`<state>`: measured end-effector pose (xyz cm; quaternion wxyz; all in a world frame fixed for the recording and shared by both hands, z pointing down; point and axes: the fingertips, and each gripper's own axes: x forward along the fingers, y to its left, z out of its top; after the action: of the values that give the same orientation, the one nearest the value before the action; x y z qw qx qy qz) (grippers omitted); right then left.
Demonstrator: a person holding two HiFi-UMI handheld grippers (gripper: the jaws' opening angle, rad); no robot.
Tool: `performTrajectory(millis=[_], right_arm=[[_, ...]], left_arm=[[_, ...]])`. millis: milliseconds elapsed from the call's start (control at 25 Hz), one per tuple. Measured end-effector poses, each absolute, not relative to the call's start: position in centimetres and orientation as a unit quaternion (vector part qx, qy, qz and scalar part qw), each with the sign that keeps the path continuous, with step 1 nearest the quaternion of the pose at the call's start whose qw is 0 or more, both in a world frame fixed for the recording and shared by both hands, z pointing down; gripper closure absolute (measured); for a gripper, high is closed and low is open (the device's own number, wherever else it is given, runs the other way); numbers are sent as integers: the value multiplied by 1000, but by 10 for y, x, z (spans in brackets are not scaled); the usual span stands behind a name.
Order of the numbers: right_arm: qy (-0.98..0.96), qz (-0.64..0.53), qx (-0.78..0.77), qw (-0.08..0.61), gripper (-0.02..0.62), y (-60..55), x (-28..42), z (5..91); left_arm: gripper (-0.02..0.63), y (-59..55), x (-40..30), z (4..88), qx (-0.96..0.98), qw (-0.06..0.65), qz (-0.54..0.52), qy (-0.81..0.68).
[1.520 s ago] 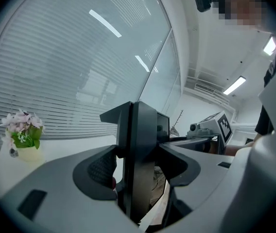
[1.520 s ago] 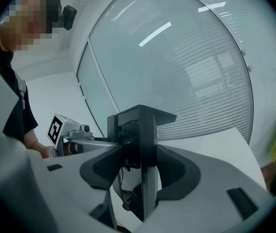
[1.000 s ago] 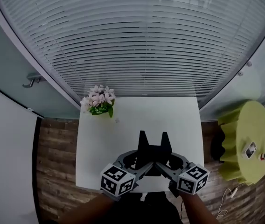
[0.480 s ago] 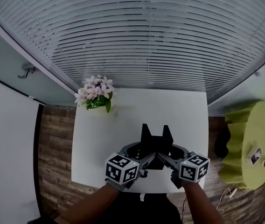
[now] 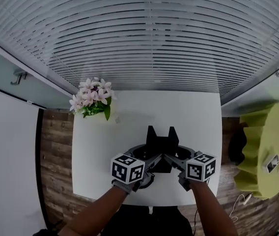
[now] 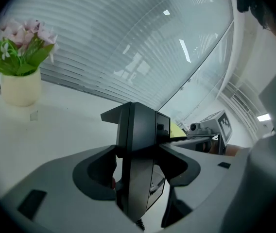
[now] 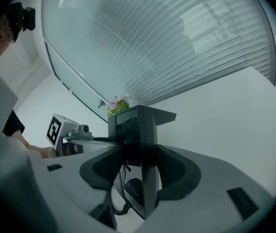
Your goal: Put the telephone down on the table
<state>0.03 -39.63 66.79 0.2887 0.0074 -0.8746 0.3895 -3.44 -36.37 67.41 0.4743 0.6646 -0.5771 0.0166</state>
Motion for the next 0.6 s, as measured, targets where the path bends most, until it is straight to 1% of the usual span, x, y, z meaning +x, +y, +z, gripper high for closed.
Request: performTrajectory(millis=[600], right_arm=[[-857, 413, 12, 307, 362, -415, -15, 708]], left_arm=[[339, -382, -50, 716, 646, 510, 7, -568]])
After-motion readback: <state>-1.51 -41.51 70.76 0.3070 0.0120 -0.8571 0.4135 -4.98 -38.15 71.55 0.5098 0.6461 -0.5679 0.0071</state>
